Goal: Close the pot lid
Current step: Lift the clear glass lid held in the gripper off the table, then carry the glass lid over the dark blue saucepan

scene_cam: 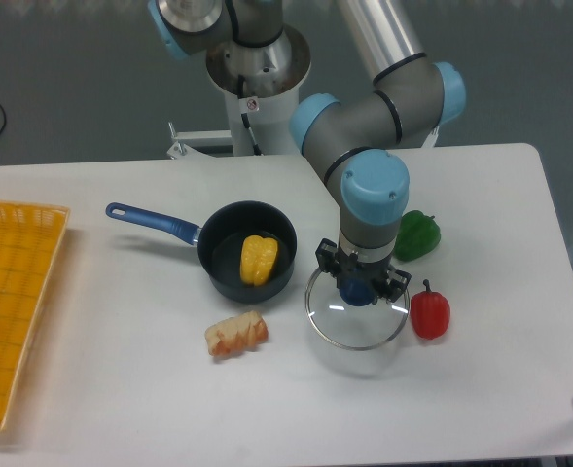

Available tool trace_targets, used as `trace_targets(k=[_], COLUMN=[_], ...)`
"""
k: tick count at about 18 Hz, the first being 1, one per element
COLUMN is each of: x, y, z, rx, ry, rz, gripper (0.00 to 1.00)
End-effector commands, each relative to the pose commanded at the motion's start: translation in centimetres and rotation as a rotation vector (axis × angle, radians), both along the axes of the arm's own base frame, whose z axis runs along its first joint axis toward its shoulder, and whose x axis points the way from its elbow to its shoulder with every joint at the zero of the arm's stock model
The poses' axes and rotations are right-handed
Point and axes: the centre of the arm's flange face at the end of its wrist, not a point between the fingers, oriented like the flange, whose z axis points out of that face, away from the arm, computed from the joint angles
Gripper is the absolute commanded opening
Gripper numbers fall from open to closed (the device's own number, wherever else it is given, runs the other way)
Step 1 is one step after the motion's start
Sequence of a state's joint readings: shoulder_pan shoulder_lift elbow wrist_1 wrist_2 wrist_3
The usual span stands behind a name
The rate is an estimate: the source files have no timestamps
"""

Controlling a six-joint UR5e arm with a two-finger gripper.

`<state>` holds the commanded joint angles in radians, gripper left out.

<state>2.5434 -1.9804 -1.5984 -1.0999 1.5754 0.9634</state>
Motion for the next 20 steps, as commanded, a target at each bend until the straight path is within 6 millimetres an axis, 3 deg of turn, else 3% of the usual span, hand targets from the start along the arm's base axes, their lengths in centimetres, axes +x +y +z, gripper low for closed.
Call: trace_targets(k=[7,12,20], x=[-0.1,0.0,3.1], y=[-0.4,-0.9,0.5], z=[-0.3,1.3,2.2], rx=[-0.004,0.012,0.000], ry=[-0.006,0.012,-0.011], rz=[0.005,0.011,-0.035], gripper=[0.45,0.45,0.45])
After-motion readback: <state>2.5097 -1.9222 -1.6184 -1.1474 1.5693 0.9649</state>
